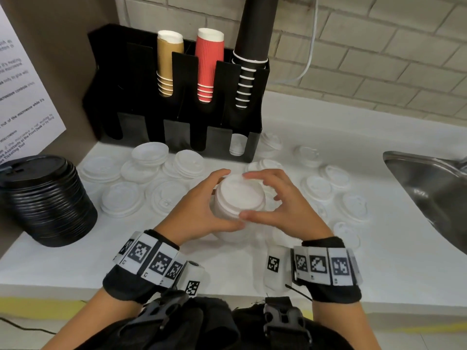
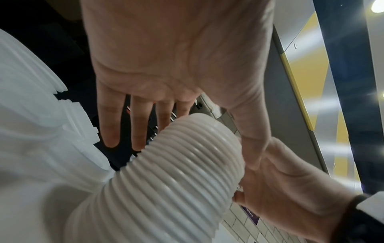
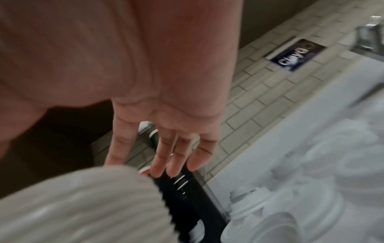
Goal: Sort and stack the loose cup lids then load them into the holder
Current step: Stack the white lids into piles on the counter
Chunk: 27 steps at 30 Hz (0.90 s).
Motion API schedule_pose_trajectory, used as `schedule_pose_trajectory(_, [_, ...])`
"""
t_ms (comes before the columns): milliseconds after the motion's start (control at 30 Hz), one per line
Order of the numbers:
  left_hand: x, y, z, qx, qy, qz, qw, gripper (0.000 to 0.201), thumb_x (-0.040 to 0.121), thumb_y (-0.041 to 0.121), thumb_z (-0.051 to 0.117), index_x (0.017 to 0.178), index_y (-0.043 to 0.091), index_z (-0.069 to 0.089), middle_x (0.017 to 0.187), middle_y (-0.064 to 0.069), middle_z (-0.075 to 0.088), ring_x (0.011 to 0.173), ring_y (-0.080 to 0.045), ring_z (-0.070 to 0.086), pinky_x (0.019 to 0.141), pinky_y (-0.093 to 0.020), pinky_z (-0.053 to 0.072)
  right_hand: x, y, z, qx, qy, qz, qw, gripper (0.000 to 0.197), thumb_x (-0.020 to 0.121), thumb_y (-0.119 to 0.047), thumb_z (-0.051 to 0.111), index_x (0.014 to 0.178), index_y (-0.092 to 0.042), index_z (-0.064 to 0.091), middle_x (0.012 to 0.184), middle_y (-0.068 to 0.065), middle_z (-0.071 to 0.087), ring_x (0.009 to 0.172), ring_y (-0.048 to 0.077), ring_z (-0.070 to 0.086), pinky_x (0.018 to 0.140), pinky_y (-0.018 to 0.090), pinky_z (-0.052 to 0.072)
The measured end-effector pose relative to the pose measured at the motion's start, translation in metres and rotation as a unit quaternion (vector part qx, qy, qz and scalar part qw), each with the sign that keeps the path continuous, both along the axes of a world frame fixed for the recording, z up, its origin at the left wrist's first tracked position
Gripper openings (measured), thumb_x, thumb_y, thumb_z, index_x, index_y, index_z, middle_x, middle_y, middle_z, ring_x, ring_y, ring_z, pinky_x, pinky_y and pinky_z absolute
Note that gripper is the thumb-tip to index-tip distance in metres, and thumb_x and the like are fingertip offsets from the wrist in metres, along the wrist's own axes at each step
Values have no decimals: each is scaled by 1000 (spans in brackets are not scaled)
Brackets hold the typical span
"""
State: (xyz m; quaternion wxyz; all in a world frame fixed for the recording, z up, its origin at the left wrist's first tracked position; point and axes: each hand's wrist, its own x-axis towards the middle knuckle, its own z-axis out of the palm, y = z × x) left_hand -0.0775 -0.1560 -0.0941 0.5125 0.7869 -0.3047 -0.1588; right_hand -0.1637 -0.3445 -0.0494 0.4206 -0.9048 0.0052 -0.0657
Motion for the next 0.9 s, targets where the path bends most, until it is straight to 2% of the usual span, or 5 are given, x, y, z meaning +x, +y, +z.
schedule_pose_trajectory(133, [0,-1,4,-14,1,-7,1000,76,61,37,89,117,55,42,113,48,47,106,27,41,76,4,36,9,-53,0,54,2,-165,985,45,80,-40,72,122,-36,55,126,-7,52,106,3,51,81,14,40])
schedule_pose_trajectory(233, [0,0,4,-13,0,-4,1000,73,61,35,89,113,55,44,111,49,47,104,27,41,76,6,34,30,-109,-2,-44,149,-248,956,49,89,-39,63,134,-27,49,138,6,48,115,19,50,87,26,36])
schedule_pose_trajectory(333, [1,0,4,-13,-2,-3,1000,72,60,36,89,114,54,45,112,48,47,105,26,42,76,2,36,53,-147,-12,-125,260,-254,923,56,91,-36,61,142,-26,41,146,9,43,121,25,50,87,28,34])
schedule_pose_trajectory(467, [1,1,2,-12,2,2,1000,72,60,37,89,114,55,45,112,48,48,105,26,42,78,-6,36,73,-168,-30,-213,349,-212,888,68,87,-37,66,146,-32,34,153,5,33,137,28,36,104,34,33])
schedule_pose_trajectory(900, [0,1,0,-11,8,0,1000,70,61,33,90,109,57,44,108,53,45,102,29,41,74,-6,38,67,-151,-3,-297,300,-251,871,60,88,-37,59,142,-27,34,135,17,47,113,37,54,80,37,42])
